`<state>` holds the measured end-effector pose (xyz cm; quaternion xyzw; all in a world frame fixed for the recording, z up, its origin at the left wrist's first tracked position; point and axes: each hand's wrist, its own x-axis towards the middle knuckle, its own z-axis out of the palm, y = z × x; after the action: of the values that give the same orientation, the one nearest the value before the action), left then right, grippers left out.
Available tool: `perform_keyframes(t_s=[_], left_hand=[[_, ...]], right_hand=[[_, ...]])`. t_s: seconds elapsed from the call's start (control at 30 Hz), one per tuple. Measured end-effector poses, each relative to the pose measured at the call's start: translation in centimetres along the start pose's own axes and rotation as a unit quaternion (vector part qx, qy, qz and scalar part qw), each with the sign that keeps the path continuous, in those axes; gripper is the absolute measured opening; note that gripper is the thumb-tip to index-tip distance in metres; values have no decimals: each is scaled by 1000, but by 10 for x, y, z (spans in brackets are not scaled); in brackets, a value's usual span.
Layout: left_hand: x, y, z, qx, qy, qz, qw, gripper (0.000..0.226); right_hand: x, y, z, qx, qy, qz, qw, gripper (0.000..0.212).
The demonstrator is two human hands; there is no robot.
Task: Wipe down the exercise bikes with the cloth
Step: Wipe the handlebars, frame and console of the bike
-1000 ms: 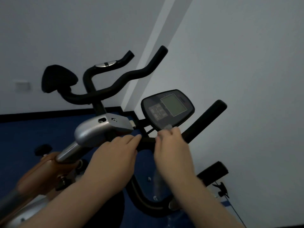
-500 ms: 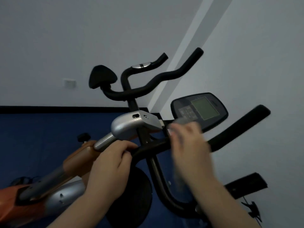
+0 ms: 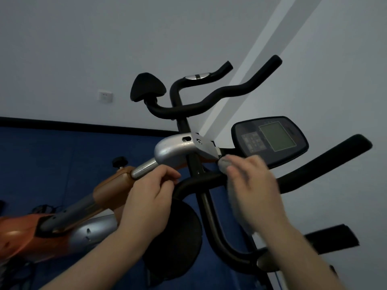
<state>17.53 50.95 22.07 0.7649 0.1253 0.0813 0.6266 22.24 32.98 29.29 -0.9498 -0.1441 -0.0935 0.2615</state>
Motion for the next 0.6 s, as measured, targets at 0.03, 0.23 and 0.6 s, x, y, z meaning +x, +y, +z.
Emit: perform_keyframes(t_s=[0.03,0.23,0.6], left_hand=[[1,1,0,3,-2,2,1000,24],[-2,5,-2,5,-2,5,1000,22],[-1,0,1,4,-11,3,1000,19]], right_hand=[[-7,-8,14,-8,-25,-18,999,30],[23,-17,2,72,-175,-72,979,24],[67,-13,15,-99,-219,-109,964,15]])
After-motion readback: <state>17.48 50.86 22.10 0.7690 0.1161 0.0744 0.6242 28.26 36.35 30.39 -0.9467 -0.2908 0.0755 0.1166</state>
